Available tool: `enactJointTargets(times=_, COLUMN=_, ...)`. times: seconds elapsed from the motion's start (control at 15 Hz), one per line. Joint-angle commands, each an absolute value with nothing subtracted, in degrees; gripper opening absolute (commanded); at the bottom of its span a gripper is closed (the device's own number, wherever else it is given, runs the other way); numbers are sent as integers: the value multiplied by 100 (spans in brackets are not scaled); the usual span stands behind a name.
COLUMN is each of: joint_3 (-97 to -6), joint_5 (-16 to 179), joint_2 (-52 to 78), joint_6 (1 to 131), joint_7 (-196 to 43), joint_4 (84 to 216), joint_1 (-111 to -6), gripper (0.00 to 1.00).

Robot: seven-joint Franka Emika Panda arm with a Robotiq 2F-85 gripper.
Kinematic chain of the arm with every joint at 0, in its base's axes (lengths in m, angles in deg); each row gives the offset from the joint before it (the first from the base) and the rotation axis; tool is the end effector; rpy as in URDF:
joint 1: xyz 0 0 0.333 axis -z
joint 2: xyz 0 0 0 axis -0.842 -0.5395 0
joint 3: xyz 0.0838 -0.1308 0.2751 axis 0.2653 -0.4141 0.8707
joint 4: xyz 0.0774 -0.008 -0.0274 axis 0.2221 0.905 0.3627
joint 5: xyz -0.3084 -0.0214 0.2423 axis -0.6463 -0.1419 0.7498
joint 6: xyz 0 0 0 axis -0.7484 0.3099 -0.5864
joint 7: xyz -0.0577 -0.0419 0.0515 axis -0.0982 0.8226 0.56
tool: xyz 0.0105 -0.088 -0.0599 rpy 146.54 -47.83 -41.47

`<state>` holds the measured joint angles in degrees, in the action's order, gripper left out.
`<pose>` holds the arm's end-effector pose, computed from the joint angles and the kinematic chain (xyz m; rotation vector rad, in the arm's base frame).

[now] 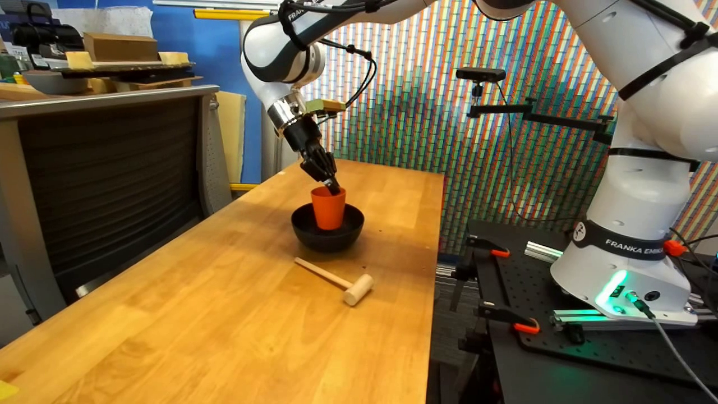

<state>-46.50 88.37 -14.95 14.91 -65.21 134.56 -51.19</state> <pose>0.6511 -0.0524 0.2316 -2.8341 -0.0070 0.9658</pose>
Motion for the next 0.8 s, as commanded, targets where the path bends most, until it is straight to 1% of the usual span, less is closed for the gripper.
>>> enactJointTargets(times=0.0, joint_3=-4636, joint_5=8973, joint_2=-1427, joint_6=1873, joint_7=-6492, joint_4=13742, joint_1=-5155, gripper=1)
enactJointTargets(times=0.07, joint_3=-4656, joint_5=8907, joint_2=-1382, joint_6=1982, joint_7=-6511, joint_4=13822, joint_1=-5190, gripper=1)
enactJointTargets(times=0.13, joint_3=-4674, joint_5=8873, joint_2=-1341, joint_6=2116, joint_7=-6529, joint_4=13898, joint_1=-5210, gripper=31)
enactJointTargets(times=0.2, joint_3=-4689, joint_5=8855, joint_2=-1284, joint_6=2207, joint_7=-6544, joint_4=13967, joint_1=-5218, gripper=32)
enactJointTargets(times=0.27, joint_3=-4710, joint_5=8822, joint_2=-1240, joint_6=2304, joint_7=-6550, joint_4=14027, joint_1=-5224, gripper=36)
enactJointTargets(times=0.47, joint_3=-4797, joint_5=8683, joint_2=-934, joint_6=2540, joint_7=-6619, joint_4=14269, joint_1=-5254, gripper=62)
enactJointTargets(times=0.73, joint_3=-4945, joint_5=8234, joint_2=-45, joint_6=2873, joint_7=-6696, joint_4=14831, joint_1=-5368, gripper=91)
